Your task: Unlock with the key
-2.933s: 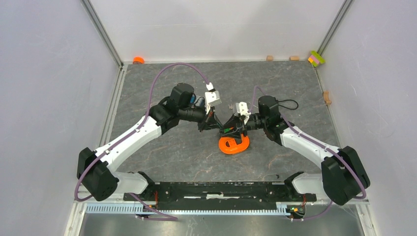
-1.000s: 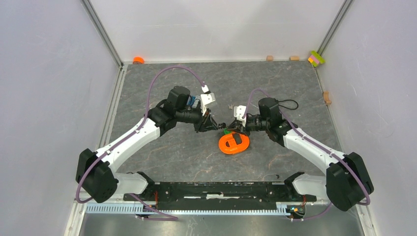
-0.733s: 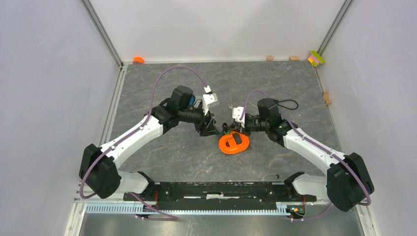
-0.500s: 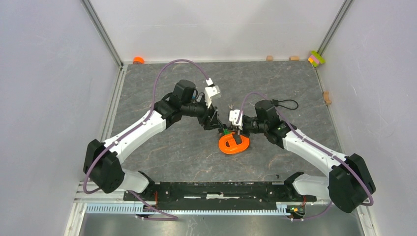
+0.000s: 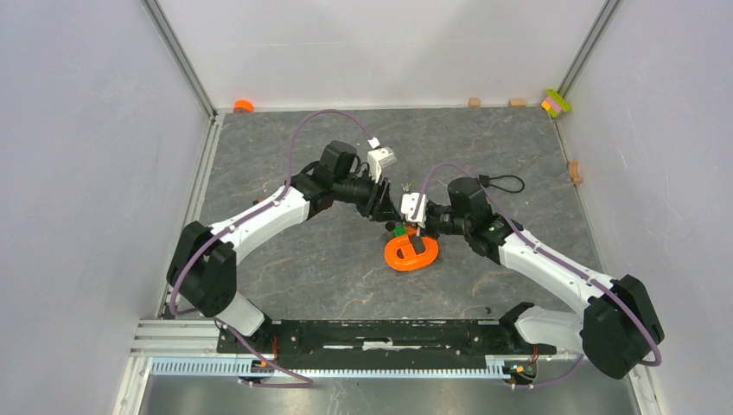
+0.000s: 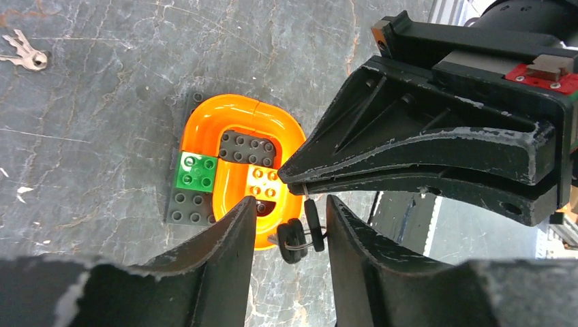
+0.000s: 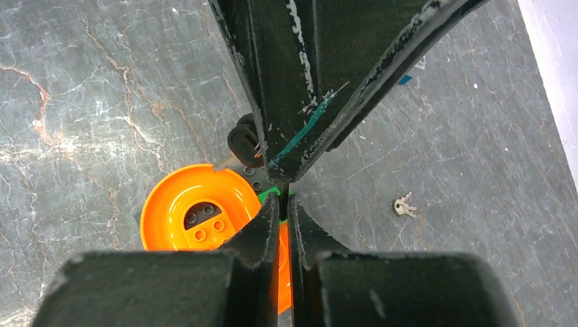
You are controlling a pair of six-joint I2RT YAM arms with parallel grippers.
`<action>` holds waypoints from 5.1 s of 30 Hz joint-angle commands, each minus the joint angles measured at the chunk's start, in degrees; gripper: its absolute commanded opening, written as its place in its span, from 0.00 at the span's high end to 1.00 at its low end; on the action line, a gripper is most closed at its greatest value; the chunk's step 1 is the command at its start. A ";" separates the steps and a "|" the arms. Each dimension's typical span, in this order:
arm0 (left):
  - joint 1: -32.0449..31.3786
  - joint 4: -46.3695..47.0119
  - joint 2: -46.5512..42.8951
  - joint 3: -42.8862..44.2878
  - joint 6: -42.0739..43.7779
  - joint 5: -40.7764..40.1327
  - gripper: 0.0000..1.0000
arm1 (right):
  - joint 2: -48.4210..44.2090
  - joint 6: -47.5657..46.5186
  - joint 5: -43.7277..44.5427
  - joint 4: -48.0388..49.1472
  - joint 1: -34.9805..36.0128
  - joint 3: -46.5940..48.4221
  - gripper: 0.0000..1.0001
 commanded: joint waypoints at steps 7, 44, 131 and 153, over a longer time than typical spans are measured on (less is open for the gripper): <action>0.21 2.26 1.92 2.23 -3.70 3.90 0.66 | -0.20 -0.71 1.24 2.53 0.47 0.80 1.00; 0.39 -3.29 3.85 4.71 0.44 5.64 0.68 | 1.72 -3.06 2.89 0.30 1.08 1.24 1.00; 47.72 -18.48 15.82 6.25 32.93 -34.72 0.98 | 11.01 -1.50 0.80 3.97 4.13 5.30 0.09; 40.51 -22.95 8.98 0.93 28.41 -27.60 0.98 | 10.49 -2.18 1.25 3.88 4.03 5.30 0.08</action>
